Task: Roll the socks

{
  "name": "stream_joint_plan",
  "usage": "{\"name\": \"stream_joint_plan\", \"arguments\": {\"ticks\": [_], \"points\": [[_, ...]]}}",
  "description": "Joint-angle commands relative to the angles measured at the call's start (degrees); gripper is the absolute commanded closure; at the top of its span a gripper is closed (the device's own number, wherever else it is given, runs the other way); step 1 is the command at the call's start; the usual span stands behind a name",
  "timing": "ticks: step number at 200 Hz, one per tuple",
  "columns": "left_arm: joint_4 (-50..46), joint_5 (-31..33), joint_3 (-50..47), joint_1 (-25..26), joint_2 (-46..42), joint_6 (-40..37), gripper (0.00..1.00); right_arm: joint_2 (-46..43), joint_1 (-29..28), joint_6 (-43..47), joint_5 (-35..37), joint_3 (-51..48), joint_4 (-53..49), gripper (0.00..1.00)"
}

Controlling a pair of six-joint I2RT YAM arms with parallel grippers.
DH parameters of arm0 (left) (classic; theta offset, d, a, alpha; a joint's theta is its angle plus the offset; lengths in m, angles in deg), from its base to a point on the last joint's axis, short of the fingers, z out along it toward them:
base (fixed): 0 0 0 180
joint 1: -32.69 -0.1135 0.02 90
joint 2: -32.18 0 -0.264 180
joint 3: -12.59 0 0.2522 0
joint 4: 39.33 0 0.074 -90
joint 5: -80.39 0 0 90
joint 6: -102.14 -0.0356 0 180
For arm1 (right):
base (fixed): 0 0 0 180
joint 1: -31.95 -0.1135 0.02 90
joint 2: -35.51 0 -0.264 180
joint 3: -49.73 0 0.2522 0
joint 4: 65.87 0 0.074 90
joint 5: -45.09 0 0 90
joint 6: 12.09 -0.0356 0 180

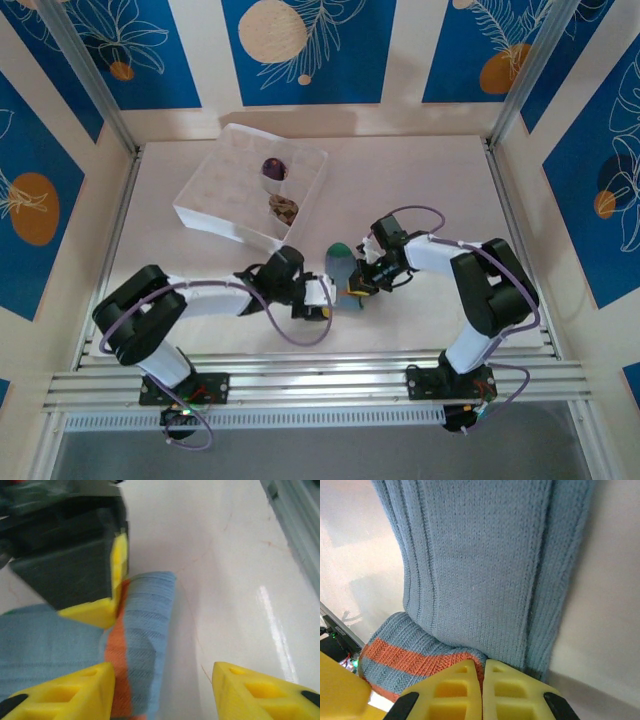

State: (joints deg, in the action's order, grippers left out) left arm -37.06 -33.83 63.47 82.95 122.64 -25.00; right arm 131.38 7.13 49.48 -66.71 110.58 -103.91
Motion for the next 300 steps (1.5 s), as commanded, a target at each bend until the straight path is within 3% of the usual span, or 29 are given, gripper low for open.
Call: {"name": "stream_joint_plan", "arguments": {"ticks": [1, 66, 79, 99, 116, 141, 193, 270, 300], "points": [[8.48, 9.4, -1.79, 2.09, 0.59, -8.47, 0.46, 3.35, -1.15, 1.44, 4.31, -1.26, -4.98, 0.99], [11.04, 13.76, -1.26, 4.05, 7.54, -11.14, 0.49, 4.34, -1.53, 2.3, 3.29, -0.6, -5.53, 0.99], [9.96, 13.73, -0.95, 4.14, 7.85, -10.91, 0.62, 3.95, -1.86, 2.56, 2.83, -0.73, -5.27, 0.98], [6.09, 12.59, 0.02, 4.08, 7.08, -9.8, 1.0, 2.0, -1.97, 3.03, 2.99, -1.5, -4.16, 0.87], [3.26, 9.11, 0.38, 3.6, 5.8, -7.8, 1.0, -1.18, -1.69, 3.11, 3.18, -2.43, -3.14, 0.71], [-2.31, 0.94, 2.14, 1.16, 4.95, -3.09, 1.0, -7.28, -0.49, 2.76, 2.27, -4.88, -0.07, 0.61], [-12.52, -15.72, 7.87, -4.81, 10.32, 5.14, 1.0, -17.65, 1.46, 2.76, -1.56, -10.73, 8.47, 0.55], [-21.25, -21.84, 13.69, -8.29, 17.26, 9.84, 1.0, -11.73, 0.06, 2.84, -12.95, -13.12, 19.08, 0.5], [-23.19, -22.44, 15.45, -9.79, 19.39, 13.93, 1.0, -9.88, -0.76, 3.03, -13.18, -13.4, 19.95, 0.5]]}}
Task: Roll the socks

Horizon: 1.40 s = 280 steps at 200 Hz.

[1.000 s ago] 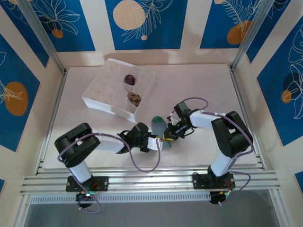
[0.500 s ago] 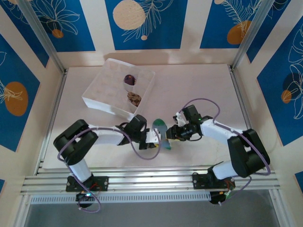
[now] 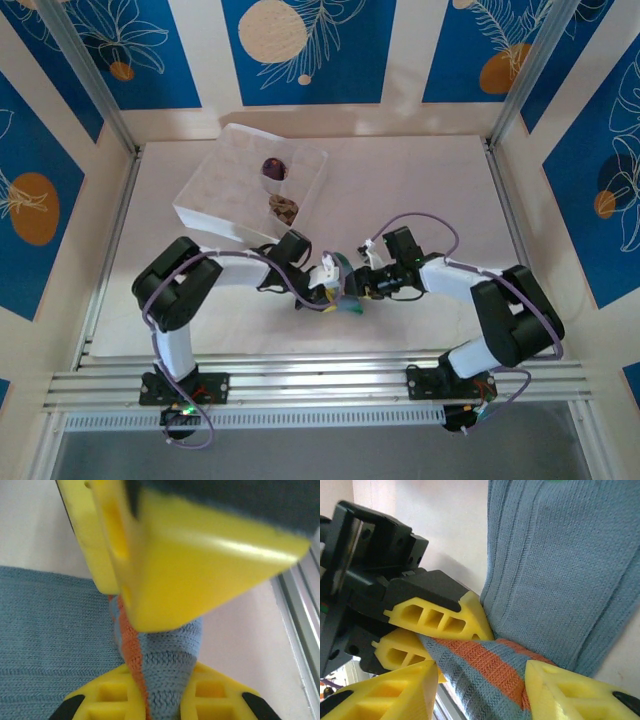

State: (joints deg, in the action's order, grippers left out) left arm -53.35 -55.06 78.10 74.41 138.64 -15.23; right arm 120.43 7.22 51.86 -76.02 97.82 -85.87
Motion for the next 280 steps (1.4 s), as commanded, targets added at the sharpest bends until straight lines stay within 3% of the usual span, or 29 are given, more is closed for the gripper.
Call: {"name": "stream_joint_plan", "arguments": {"ticks": [1, 68, 89, 108, 133, 192, 224, 247, 280], "points": [[-6.98, -1.22, 0.86, -1.35, 3.53, 4.39, 1.0, 1.05, -0.89, 0.65, -3.78, -0.65, 1.97, 0.5], [-6.42, -1.05, 2.38, -4.83, 6.64, 14.87, 1.0, 2.14, -1.42, 0.29, -3.32, -1.27, 2.81, 0.6], [-7.27, -0.75, 3.3, -5.17, 7.4, 15.86, 1.0, 3.55, -2.4, 0.07, -2.25, -0.46, 2.14, 0.7], [-7.31, -0.63, 3.21, -5.24, 7.17, 15.5, 0.95, 5.73, -3.1, -0.33, 0.94, 1.64, -1.32, 0.83], [-4.99, 1.19, 1.22, -5.17, 4.61, 14.31, 0.82, 9.31, -3.22, -1.0, 5.57, 5.26, -7.98, 0.9], [7.53, 7.9, -9.52, -5.03, -10.32, 7.52, 0.65, 17.65, -3.23, -0.87, 8.44, 12.73, -18.78, 0.94], [14.94, 13.59, -15.62, -4.55, -16.93, 1.36, 0.64, 20.48, -3.31, -0.93, 8.17, 15.71, -20.99, 0.94], [20.41, 19.25, -19.92, -0.77, -21.33, -5.28, 0.62, 21.33, -3.51, -0.47, 8.26, 17.32, -22.86, 0.94], [21.66, 33.65, -21.54, 7.86, -22.49, -17.64, 0.57, 22.63, -3.56, 0.38, 8.44, 18.93, -24.9, 0.93]]}}
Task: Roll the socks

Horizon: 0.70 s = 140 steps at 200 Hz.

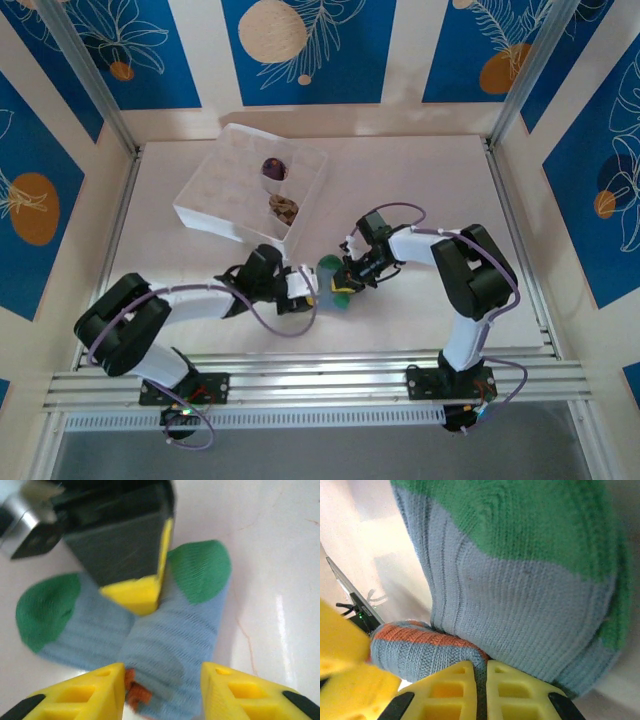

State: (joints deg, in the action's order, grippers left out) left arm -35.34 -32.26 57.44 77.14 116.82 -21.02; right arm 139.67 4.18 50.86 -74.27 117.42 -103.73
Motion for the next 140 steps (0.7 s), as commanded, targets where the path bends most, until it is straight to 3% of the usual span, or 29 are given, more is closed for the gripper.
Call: {"name": "stream_joint_plan", "arguments": {"ticks": [1, 57, 98, 121, 140], "points": [[3.71, 11.17, -0.92, 5.35, -0.6, -12.1, 0.57, 3.41, -0.57, 1.38, 6.64, -0.63, -7.07, 0.93], [4.03, 19.29, 1.0, 10.71, 4.95, -18.97, 0.56, 3.9, -0.62, 1.71, 6.69, 0.14, -7.9, 0.93], [1.91, 19.79, 1.96, 11.5, 8.16, -19.59, 0.55, 4.65, -0.53, 1.98, 6.37, 0.3, -8.34, 0.92], [1.77, 20.32, 2.19, 11.5, 9.72, -18.02, 0.6, 4.12, -0.57, 2.58, 5.63, 0.07, -7.63, 0.82], [0.41, 19.92, 2.89, 11.46, 9.92, -15.44, 0.75, 1.49, -0.49, 3.37, 4.84, -1.4, -5.68, 0.65]]}}
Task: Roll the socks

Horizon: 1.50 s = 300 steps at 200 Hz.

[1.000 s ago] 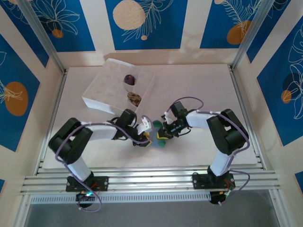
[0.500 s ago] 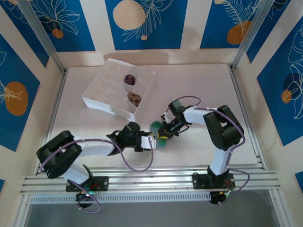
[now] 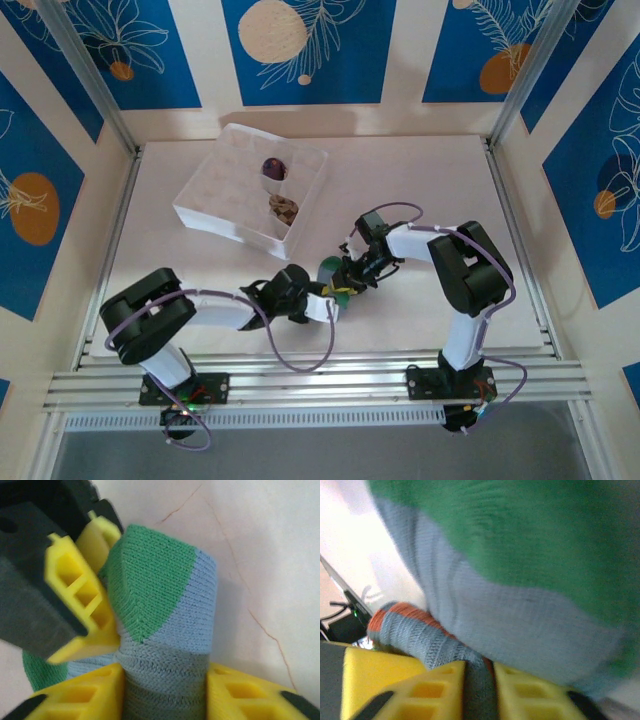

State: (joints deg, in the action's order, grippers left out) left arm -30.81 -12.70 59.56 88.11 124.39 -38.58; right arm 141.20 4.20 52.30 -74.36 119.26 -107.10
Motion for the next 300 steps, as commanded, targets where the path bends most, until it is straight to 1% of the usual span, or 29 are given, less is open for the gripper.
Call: {"name": "stream_joint_plan", "arguments": {"ticks": [1, 13, 24, 53, 57, 64, 76, 87, 107, 144, 160, 187, 211, 226, 239, 254, 270, 281, 300], "points": [[-4.19, 0.23, 0.79, 0.49, 2.32, 2.16, 0.76, -0.26, -0.49, 1.95, 4.93, -3.31, -2.19, 0.64], [-6.32, -1.7, 1.34, 0.13, 2.2, 2.84, 0.85, -2.41, 0.1, 2.49, 5.03, -4.27, -1.53, 0.59], [-10.04, -4.16, 2.73, -0.26, 2.04, 4.06, 0.91, -4.29, 1.01, 2.71, 4.98, -5.04, -1.14, 0.55], [-20.81, -13.73, 8.16, -2.88, 2.97, 7.88, 0.93, -10.45, 4.03, 3.34, 3.32, -7.98, 1.58, 0.48], [-22.28, -14.79, 8.97, -3.36, 3.23, 8.47, 0.94, -11.34, 4.47, 3.37, 3.38, -8.5, 1.82, 0.42], [-24.51, -16.78, 10.5, -4.16, 3.72, 9.54, 0.95, -13.08, 5.24, 3.46, 3.39, -9.18, 2.35, 0.4], [-29.44, -20.43, 13.31, -5.23, 4.85, 10.81, 0.95, -15.76, 6.44, 3.48, 2.84, -10.47, 3.44, 0.39], [-33.51, -23.58, 16.14, -6.17, 6.43, 11.66, 0.95, -17.8, 7.33, 3.57, 1.81, -11.74, 4.84, 0.4], [-41.45, -28.87, 21.85, -7.58, 10.08, 13.2, 0.95, -19.89, 8.64, 3.17, 0.29, -14.17, 8.05, 0.41], [-50.61, -33.8, 30.42, -10.06, 17.1, 17.87, 0.95, -20.64, 8.63, 0.85, -4.53, -18.26, 15.45, 0.4], [-53.62, -35.35, 33.44, -11.23, 19.89, 20.56, 0.95, -21.25, 8.29, 0.17, -5.52, -19.58, 17.21, 0.4], [-52.98, -36.89, 35.08, -13.15, 22.58, 25.6, 0.93, -22.93, 7.84, 0.27, -4.86, -21.34, 17.99, 0.41], [-50.77, -37.61, 35.02, -13.66, 23.32, 28.88, 0.91, -23.53, 7.52, -0.07, -3.22, -21.83, 16.9, 0.44], [-48.42, -38.06, 34.21, -13.61, 22.96, 29.89, 0.89, -22.41, 7.47, -0.36, -0.75, -21.37, 14.94, 0.51], [-46.44, -37.87, 33.04, -13.62, 22.2, 30.04, 0.85, -20.52, 7.48, -1.28, 1.84, -20.22, 12.66, 0.58], [-43.47, -37.79, 31.14, -13.58, 20.8, 28.99, 0.78, -17.88, 7.51, -2.89, 5.09, -18.63, 10.09, 0.65], [-40.22, -37.85, 28.72, -13.41, 18.24, 27.06, 0.75, -14.93, 7.42, -3.92, 7.19, -16.63, 7.31, 0.73], [-37.39, -37.63, 26.55, -13.28, 15.61, 25.45, 0.74, -13.84, 7.36, -4.46, 8.0, -15.79, 6.02, 0.77], [-30.02, -36.03, 21.3, -13.23, 9.73, 22.95, 0.69, -12.89, 7.14, -4.54, 9.53, -15.04, 4.27, 0.8]]}}
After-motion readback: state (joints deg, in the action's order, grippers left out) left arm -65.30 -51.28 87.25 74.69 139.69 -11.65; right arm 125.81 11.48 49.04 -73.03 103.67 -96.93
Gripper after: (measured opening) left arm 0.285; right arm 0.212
